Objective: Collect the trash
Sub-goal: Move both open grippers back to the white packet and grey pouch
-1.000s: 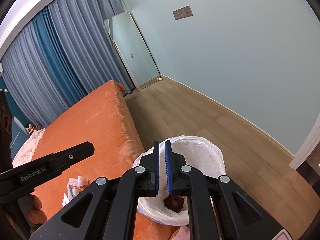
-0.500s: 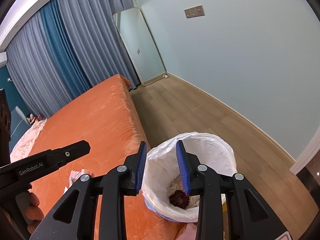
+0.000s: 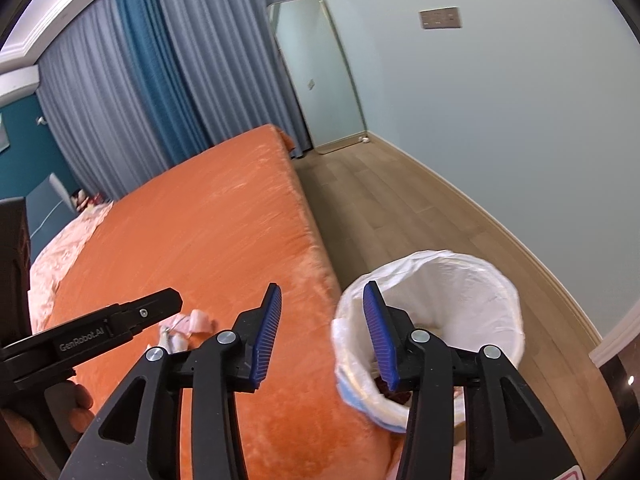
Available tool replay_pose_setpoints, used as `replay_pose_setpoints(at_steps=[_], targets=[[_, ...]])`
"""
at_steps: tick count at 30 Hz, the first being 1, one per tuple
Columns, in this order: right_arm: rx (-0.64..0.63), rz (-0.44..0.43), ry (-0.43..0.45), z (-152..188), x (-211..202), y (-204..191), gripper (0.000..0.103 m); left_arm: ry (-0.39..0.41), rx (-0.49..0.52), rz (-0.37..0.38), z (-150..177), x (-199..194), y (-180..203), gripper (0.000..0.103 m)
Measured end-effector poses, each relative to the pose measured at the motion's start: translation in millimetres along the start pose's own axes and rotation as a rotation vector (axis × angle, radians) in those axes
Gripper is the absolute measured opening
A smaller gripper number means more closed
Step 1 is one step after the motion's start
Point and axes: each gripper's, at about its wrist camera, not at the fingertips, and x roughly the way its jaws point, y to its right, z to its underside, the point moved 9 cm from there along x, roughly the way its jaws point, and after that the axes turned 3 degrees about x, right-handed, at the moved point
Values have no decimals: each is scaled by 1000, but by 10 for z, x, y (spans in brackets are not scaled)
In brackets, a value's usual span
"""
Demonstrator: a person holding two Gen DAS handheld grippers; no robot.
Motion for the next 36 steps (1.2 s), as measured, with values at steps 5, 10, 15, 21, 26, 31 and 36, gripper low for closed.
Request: replay_pose_setpoints(at_steps=[5,10,15,21,26,31,36], targets=[[-49,-32,-37,138,109,-356,43,-15,-79,-37,92,-9,-476,63],[-99,-64,-77,303,236,-717,43,-29,-164,-76,223,-36,-1001,67],[-161,-93,-115,485,412,-1078,43,-57,-248,-105,426,-32,-1527,67],[-219,-119,-174,752,689,-1444,43,-109,-393,-131,746,53,-2151,67],[-274,-133,-223,994,919,-1683,43,-160,-453,-147,970,208,-2477,67],[-308,-144,-280,1221,1189,-1912,43,-209,-538,-110,1131,433,-2679,67],[-333,-158,-331,1426,1413,-2072,43,-250,-597,-64,1214,674,-2761,66]])
